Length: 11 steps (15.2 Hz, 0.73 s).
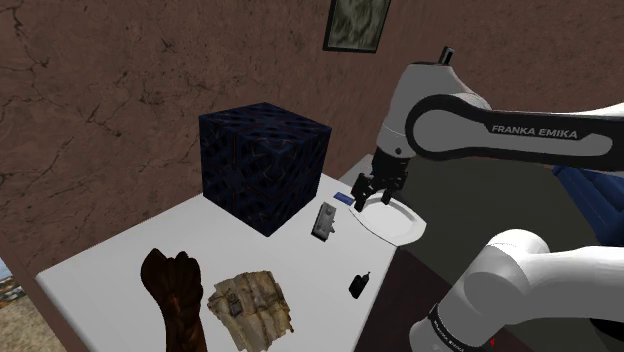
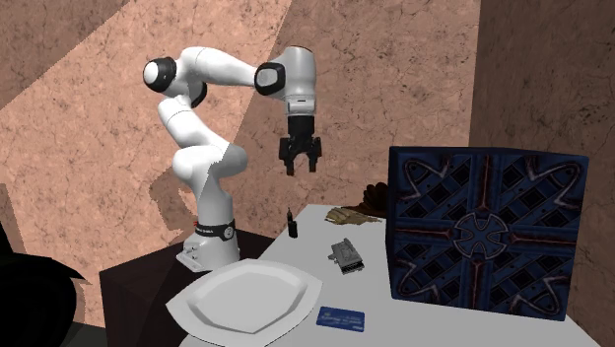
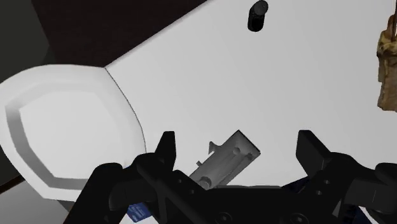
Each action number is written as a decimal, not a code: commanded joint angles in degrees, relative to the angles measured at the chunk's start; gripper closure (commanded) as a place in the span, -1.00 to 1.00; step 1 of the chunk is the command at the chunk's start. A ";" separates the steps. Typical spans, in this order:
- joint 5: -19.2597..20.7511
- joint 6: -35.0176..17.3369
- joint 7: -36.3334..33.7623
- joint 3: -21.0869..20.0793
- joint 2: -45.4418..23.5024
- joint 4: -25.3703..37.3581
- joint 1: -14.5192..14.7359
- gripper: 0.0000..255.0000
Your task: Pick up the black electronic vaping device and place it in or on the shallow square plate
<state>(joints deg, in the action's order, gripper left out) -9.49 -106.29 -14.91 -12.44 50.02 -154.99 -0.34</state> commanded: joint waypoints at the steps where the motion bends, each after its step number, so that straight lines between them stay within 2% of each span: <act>1: -1.77 -1.59 -3.07 -1.80 -0.25 -2.68 0.34 -1.00; 6: -6.99 -6.76 -10.24 -6.51 -2.42 -8.97 1.80 -1.00; 11: -13.51 -13.70 -17.38 -11.72 -7.70 -13.81 4.12 -1.00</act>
<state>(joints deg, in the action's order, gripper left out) -21.42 -118.57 -30.51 -22.93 43.52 -168.01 3.14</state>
